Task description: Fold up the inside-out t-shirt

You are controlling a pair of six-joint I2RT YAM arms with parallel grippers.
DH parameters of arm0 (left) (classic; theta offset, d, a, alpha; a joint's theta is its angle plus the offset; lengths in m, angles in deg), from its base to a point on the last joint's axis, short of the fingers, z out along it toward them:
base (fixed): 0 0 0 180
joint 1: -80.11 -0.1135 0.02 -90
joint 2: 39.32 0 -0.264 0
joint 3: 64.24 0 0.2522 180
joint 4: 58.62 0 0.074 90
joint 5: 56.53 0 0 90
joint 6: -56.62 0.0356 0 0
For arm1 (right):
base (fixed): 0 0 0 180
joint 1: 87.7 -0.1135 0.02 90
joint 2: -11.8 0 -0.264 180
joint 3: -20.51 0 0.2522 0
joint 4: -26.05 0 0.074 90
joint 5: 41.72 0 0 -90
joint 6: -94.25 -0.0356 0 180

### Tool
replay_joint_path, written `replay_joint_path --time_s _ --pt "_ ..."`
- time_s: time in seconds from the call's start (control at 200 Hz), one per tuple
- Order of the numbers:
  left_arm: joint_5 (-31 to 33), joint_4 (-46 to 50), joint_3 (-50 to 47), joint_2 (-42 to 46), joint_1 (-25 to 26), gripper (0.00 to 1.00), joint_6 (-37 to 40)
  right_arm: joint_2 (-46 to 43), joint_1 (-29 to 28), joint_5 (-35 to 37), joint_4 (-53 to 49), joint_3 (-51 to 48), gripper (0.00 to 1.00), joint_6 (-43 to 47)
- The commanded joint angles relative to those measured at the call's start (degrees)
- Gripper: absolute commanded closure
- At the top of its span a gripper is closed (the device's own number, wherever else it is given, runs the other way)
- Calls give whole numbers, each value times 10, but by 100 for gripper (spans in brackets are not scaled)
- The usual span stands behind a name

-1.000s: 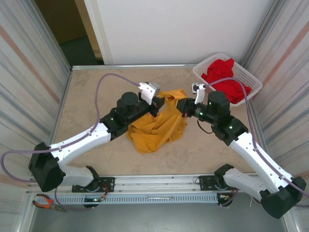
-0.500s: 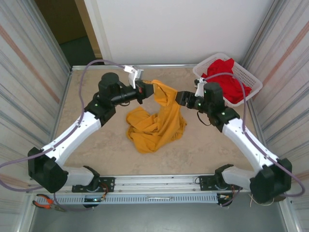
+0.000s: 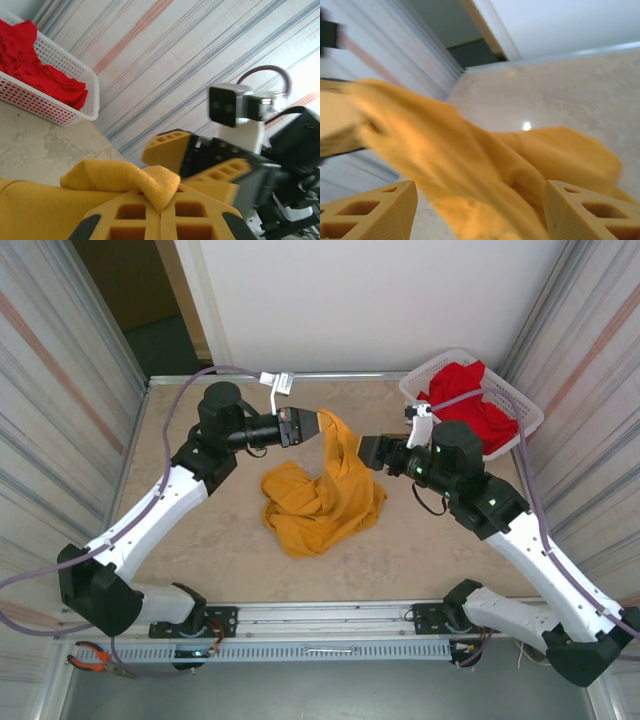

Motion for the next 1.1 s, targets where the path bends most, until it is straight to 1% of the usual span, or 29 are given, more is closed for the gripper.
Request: replay_joint_path --time_s 0.0,0.145,0.2,0.25,0.266,0.281,0.366,0.386,0.431,0.566,0.631,0.706,0.751,0.792,0.817,0.877,0.922,1.007,1.092 --pt "-22 -21 22 -1 -3 100 -24 44 -31 51 -16 34 31 33" --pt "-23 -21 24 5 1 100 -24 98 -48 83 -12 56 31 44" --pt "-21 -17 23 10 1 100 -22 108 -48 94 -5 51 33 50" --pt "-19 -11 23 12 0 100 -17 114 -43 99 -3 45 38 56" --pt "-19 -7 23 13 -1 100 -16 116 -41 95 -3 43 42 57" --pt "-19 -6 23 13 -1 100 -14 117 -38 90 -3 42 49 60" --pt "-15 0 16 12 -9 100 -12 110 -17 38 6 29 100 65" --pt "-13 -1 13 12 -13 100 -12 106 -11 23 9 25 100 67" --pt "-10 -6 4 11 -22 100 -14 93 5 -35 24 12 100 74" --pt "7 -25 -20 -8 -55 100 -21 39 44 -233 104 -40 100 69" --pt "20 -29 -26 -25 -67 100 -19 19 58 -330 159 -60 100 50" --pt "18 -45 -28 -46 -74 100 -19 10 72 -405 222 -78 100 9" --pt "18 -47 -28 -55 -74 99 -16 10 84 -423 248 -85 100 -13" --pt "15 -64 -35 -56 -73 94 -21 11 95 -426 266 -94 100 -29" --pt "15 -72 -42 -52 -71 89 -24 11 105 -428 276 -100 100 -38" --pt "20 -78 -61 -37 -69 71 -22 12 126 -429 295 -114 100 -58" --pt "29 -77 -79 -18 -69 63 -12 14 139 -429 308 -122 100 -69" --pt "62 -81 -122 30 -68 52 4 21 151 -429 322 -132 100 -80" --pt "99 -81 -161 71 -59 46 18 27 152 -427 326 -135 100 -82"
